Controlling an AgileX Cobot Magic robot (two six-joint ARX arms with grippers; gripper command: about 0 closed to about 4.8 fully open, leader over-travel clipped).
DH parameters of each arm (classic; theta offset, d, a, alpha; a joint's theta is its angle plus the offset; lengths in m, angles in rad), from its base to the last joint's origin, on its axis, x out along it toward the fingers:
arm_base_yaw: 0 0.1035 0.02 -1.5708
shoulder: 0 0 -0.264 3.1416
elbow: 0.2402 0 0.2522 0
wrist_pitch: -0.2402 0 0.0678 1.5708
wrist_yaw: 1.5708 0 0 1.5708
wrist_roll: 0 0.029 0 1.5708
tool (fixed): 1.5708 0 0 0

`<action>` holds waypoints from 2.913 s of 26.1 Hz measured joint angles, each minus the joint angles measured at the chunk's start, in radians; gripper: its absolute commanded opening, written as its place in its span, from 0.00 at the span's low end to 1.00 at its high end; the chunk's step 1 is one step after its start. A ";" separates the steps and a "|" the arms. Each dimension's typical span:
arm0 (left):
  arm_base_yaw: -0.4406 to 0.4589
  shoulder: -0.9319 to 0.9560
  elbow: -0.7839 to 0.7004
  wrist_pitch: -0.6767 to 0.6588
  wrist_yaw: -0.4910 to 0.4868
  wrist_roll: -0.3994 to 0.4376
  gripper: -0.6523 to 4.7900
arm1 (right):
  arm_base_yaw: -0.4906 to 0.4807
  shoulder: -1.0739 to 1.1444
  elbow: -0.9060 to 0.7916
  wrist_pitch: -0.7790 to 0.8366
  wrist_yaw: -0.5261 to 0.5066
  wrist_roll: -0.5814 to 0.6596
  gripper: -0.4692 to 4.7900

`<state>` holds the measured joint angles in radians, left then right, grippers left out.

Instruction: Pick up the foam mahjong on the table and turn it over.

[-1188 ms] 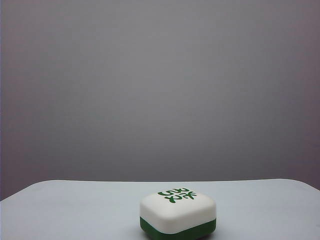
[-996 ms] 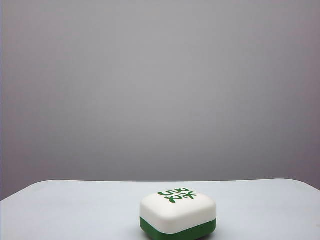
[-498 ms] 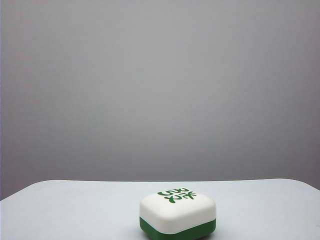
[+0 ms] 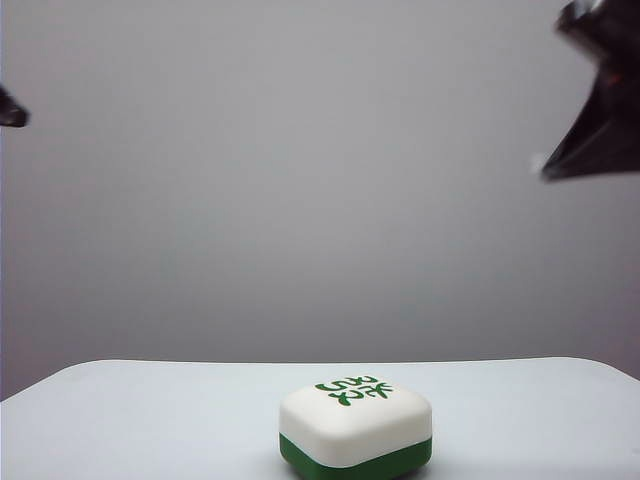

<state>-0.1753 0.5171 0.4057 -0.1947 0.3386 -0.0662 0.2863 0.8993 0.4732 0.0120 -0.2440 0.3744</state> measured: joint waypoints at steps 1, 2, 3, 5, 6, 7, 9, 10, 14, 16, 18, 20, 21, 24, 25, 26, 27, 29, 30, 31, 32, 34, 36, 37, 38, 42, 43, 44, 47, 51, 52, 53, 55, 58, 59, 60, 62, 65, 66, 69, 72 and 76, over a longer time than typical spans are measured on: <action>0.000 0.051 0.033 -0.001 0.022 0.031 0.11 | 0.018 0.049 0.004 -0.002 0.001 0.011 0.08; 0.000 0.080 0.058 -0.011 0.031 0.053 0.11 | 0.034 0.080 0.005 0.000 0.002 0.029 0.10; 0.000 0.137 0.111 -0.024 0.037 0.100 0.11 | 0.066 0.146 0.007 0.022 0.010 0.074 0.14; 0.000 0.196 0.172 -0.048 0.042 0.163 0.11 | 0.112 0.220 0.006 0.057 0.030 0.143 0.24; -0.001 0.217 0.194 -0.066 0.051 0.182 0.11 | 0.132 0.244 0.006 0.081 0.037 0.172 0.31; -0.002 0.257 0.227 -0.080 0.068 0.214 0.11 | 0.164 0.306 0.013 0.138 0.044 0.239 0.38; -0.021 0.286 0.259 -0.112 0.074 0.273 0.11 | 0.196 0.368 0.014 0.164 0.081 0.339 0.71; -0.037 0.294 0.268 -0.118 0.079 0.299 0.11 | 0.208 0.388 0.014 0.168 0.097 0.377 0.80; -0.132 0.302 0.274 -0.123 0.095 0.428 0.11 | 0.223 0.464 0.014 0.183 0.109 0.575 0.83; -0.163 0.302 0.274 -0.116 0.115 0.449 0.11 | 0.246 0.473 0.024 0.184 0.102 0.671 0.93; -0.164 0.302 0.274 -0.105 0.117 0.451 0.11 | 0.258 0.475 0.040 0.186 0.100 0.707 0.93; -0.166 0.302 0.274 -0.091 0.124 0.451 0.11 | 0.271 0.492 0.064 0.194 0.090 0.752 0.94; -0.167 0.302 0.274 -0.090 0.127 0.452 0.11 | 0.283 0.507 0.074 0.194 0.086 0.789 0.94; -0.167 0.304 0.274 -0.090 0.168 0.459 0.11 | 0.306 0.551 0.094 0.192 0.063 0.827 1.00; -0.167 0.306 0.274 -0.090 0.176 0.459 0.11 | 0.315 0.578 0.103 0.193 0.059 0.843 1.00; -0.167 0.306 0.274 -0.091 0.177 0.460 0.11 | 0.320 0.594 0.104 0.198 0.056 0.865 1.00; -0.167 0.307 0.274 -0.091 0.177 0.463 0.11 | 0.325 0.612 0.104 0.197 0.049 0.885 1.00; -0.167 0.307 0.274 -0.091 0.177 0.470 0.11 | 0.332 0.638 0.103 0.193 0.040 0.904 1.00; -0.167 0.307 0.274 -0.091 0.177 0.471 0.11 | 0.333 0.653 0.103 0.195 0.027 0.916 1.00; -0.167 0.307 0.274 -0.091 0.177 0.473 0.11 | 0.333 0.666 0.103 0.201 0.013 0.926 1.00; -0.167 0.307 0.274 -0.090 0.177 0.474 0.11 | 0.333 0.679 0.103 0.209 0.004 0.936 1.00; -0.167 0.307 0.274 -0.091 0.177 0.474 0.11 | 0.333 0.700 0.102 0.228 -0.008 0.957 1.00; -0.167 0.307 0.274 -0.091 0.177 0.474 0.11 | 0.333 0.717 0.102 0.265 -0.009 0.969 1.00; -0.167 0.307 0.274 -0.091 0.177 0.474 0.11 | 0.333 0.725 0.103 0.279 -0.009 0.975 1.00; -0.167 0.307 0.274 -0.091 0.177 0.474 0.11 | 0.333 0.734 0.104 0.288 -0.009 0.982 1.00; -0.167 0.307 0.274 -0.091 0.175 0.474 0.11 | 0.332 0.781 0.103 0.291 -0.011 1.019 1.00; -0.167 0.307 0.274 -0.091 0.175 0.474 0.11 | 0.332 0.788 0.103 0.293 -0.011 1.025 1.00; -0.167 0.308 0.274 -0.091 0.175 0.474 0.11 | 0.332 0.797 0.103 0.300 -0.011 1.032 1.00; -0.167 0.317 0.274 -0.090 0.175 0.474 0.11 | 0.331 0.826 0.121 0.331 -0.011 1.040 0.88; -0.167 0.345 0.274 -0.090 0.174 0.474 0.11 | 0.331 0.879 0.163 0.336 -0.022 1.043 0.50; -0.167 0.349 0.274 -0.090 0.174 0.474 0.11 | 0.331 0.885 0.168 0.336 -0.024 1.043 0.38; -0.167 0.355 0.274 -0.091 0.175 0.474 0.11 | 0.331 0.888 0.172 0.336 -0.026 1.043 0.32; -0.167 0.364 0.274 -0.092 0.174 0.474 0.11 | 0.331 0.886 0.173 0.336 -0.025 1.043 0.30; -0.167 0.364 0.274 -0.093 0.174 0.474 0.11 | 0.328 0.887 0.175 0.336 -0.018 1.029 0.28; -0.167 0.364 0.274 -0.093 0.174 0.474 0.11 | 0.328 0.887 0.175 0.336 -0.016 1.015 0.25; -0.167 0.364 0.274 -0.093 0.174 0.474 0.11 | 0.328 0.887 0.175 0.336 -0.014 0.990 0.18; -0.167 0.364 0.274 -0.093 0.174 0.474 0.11 | 0.328 0.887 0.175 0.335 -0.015 0.938 0.14; -0.167 0.364 0.274 -0.093 0.174 0.474 0.11 | 0.320 0.886 0.176 0.333 -0.046 0.842 0.14; -0.167 0.364 0.274 -0.093 0.174 0.474 0.11 | 0.313 0.884 0.176 0.329 -0.063 0.821 0.14; -0.167 0.364 0.274 -0.093 0.174 0.474 0.11 | 0.286 0.863 0.176 0.296 -0.084 0.745 0.14; -0.167 0.364 0.274 -0.093 0.174 0.474 0.11 | 0.233 0.788 0.201 0.155 -0.077 0.566 0.13; -0.167 0.364 0.274 -0.092 0.174 0.474 0.11 | 0.211 0.707 0.320 -0.158 0.105 0.209 0.13</action>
<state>-0.3424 0.8810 0.6792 -0.2871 0.5125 0.4080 0.4973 1.6066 0.7933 -0.1459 -0.1387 0.5831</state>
